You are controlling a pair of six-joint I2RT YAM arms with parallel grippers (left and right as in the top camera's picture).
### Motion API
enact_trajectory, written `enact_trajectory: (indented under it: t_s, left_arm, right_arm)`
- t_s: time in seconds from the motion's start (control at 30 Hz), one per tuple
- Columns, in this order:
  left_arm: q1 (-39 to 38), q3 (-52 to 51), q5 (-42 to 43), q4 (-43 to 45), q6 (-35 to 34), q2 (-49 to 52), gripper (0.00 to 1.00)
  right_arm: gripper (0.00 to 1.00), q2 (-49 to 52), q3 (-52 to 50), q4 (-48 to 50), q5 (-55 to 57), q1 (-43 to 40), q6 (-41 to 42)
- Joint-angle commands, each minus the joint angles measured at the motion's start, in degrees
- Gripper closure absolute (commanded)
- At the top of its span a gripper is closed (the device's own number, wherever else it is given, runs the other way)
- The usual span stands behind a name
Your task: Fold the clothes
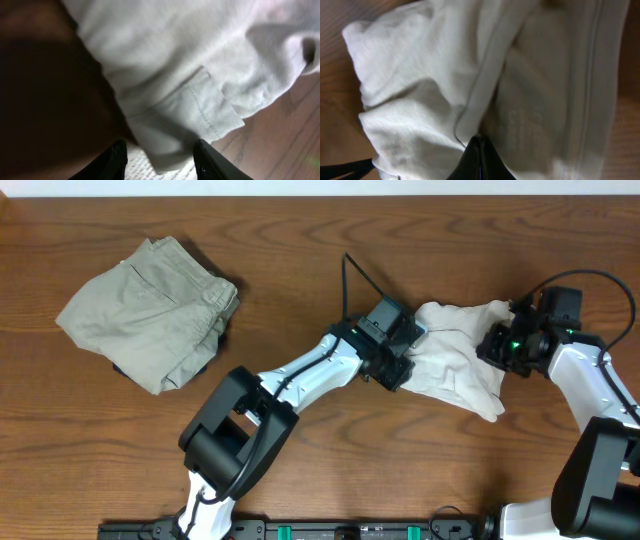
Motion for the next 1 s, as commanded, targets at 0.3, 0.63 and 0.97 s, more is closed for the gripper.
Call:
enact_trajectory:
  t_s: [0.3, 0.63, 0.97]
  left_arm:
    - [-0.57, -0.17, -0.28, -0.68, 0.44, 0.87, 0.55]
    - [-0.55, -0.17, -0.28, -0.81, 0.39, 0.87, 0.55]
    - [-0.57, -0.17, -0.28, -2.12, 0.17, 0.87, 0.64]
  right_arm:
    - [0.99, -0.83, 9.75, -12.92, 5.64, -4.7, -4.98]
    - [0.56, -0.02, 8.68, -12.13, 1.57, -3.74, -6.43]
    - [0.62, 6.27, 8.37, -4.31, -0.44, -3.52, -2.38]
